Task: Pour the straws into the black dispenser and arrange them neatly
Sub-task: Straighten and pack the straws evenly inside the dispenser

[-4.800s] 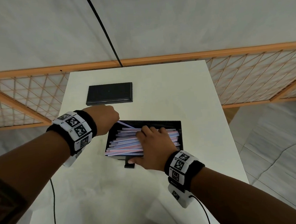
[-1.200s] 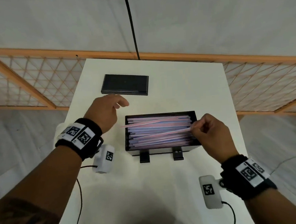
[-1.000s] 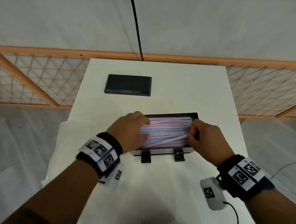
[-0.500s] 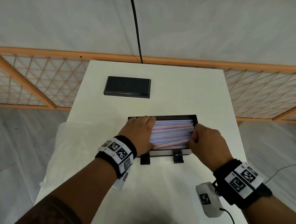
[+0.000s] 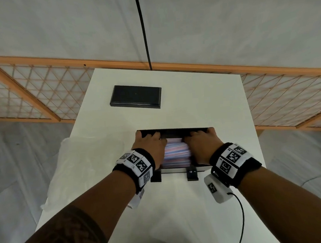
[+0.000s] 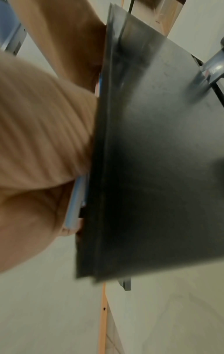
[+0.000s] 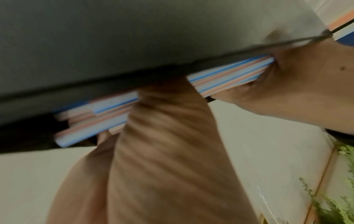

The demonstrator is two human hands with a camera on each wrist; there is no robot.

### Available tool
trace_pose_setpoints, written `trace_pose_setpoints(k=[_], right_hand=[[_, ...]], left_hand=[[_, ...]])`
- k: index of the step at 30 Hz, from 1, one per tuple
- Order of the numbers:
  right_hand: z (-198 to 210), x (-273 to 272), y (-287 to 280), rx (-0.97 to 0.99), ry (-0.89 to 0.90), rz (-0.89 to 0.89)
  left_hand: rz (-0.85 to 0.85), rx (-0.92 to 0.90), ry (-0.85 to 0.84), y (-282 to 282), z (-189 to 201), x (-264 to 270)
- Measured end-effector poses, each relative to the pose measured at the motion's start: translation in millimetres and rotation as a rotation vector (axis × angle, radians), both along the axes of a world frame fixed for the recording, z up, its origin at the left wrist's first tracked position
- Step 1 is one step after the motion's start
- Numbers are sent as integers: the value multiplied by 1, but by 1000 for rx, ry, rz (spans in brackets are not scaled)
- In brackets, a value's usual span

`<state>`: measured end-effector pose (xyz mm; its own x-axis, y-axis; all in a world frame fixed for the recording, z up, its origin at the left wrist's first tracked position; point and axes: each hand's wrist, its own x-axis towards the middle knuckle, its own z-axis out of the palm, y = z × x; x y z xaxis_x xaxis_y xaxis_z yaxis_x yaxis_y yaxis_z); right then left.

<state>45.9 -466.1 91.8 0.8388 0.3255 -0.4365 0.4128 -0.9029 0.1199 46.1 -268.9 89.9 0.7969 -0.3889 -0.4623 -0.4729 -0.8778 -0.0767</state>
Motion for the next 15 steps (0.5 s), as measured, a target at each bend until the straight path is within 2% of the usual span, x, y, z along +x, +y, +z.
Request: trace_pose_setpoints(k=[11, 15], right_hand=[[-4, -2, -2, 53, 52, -79], [-3, -2, -2, 76, -1, -58]], left_hand=[[-4, -36, 29, 6, -14, 10], [-11, -82, 13, 8, -10, 7]])
